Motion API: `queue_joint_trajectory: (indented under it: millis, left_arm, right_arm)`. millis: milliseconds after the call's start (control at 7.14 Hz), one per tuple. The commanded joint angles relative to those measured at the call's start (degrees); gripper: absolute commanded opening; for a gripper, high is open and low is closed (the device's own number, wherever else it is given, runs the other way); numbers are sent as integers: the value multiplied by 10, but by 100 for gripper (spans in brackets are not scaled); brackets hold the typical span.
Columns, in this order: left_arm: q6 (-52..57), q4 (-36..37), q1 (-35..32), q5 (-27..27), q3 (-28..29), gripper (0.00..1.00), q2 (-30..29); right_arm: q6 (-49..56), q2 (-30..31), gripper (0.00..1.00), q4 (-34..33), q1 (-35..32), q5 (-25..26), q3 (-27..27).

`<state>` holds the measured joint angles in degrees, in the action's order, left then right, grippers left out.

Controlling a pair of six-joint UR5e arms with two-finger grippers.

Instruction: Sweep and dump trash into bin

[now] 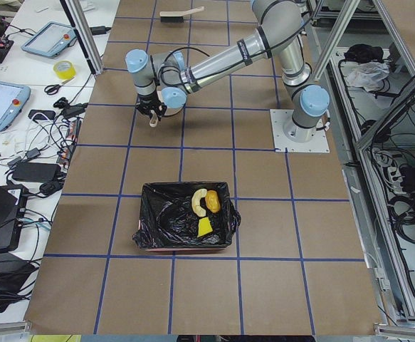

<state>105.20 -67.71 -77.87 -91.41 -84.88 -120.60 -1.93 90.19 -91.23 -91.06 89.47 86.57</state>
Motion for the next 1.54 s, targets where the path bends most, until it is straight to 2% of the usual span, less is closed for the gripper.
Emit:
queue_joint_trajectory:
  millis: [0,140,280,560,700,980,1120,1400]
  left_arm:
    - [0,11,0,0,-5,1,-5]
    - [1,20,0,3,-6,26,-8]
    - [0,21,1,4,-6,35,-9]
    - [-3,23,1,1,-4,73,-13]
    - [-5,23,1,0,-3,80,-13]
    - [-22,19,-10,3,9,80,4]
    - [-57,-10,-11,6,23,80,24]
    - [-118,-126,-49,6,62,80,78]
  right_arm:
    - [0,0,100,0,0,-1,0]
    - [0,0,100,0,0,-2,0]
    - [0,0,100,0,0,-2,0]
    - [-1,0,100,0,0,-1,0]
    - [0,0,100,0,0,-1,0]
    - [0,0,100,0,0,-1,0]
    - [0,0,100,0,0,-1,0]
    - [0,0,100,0,0,-1,0]
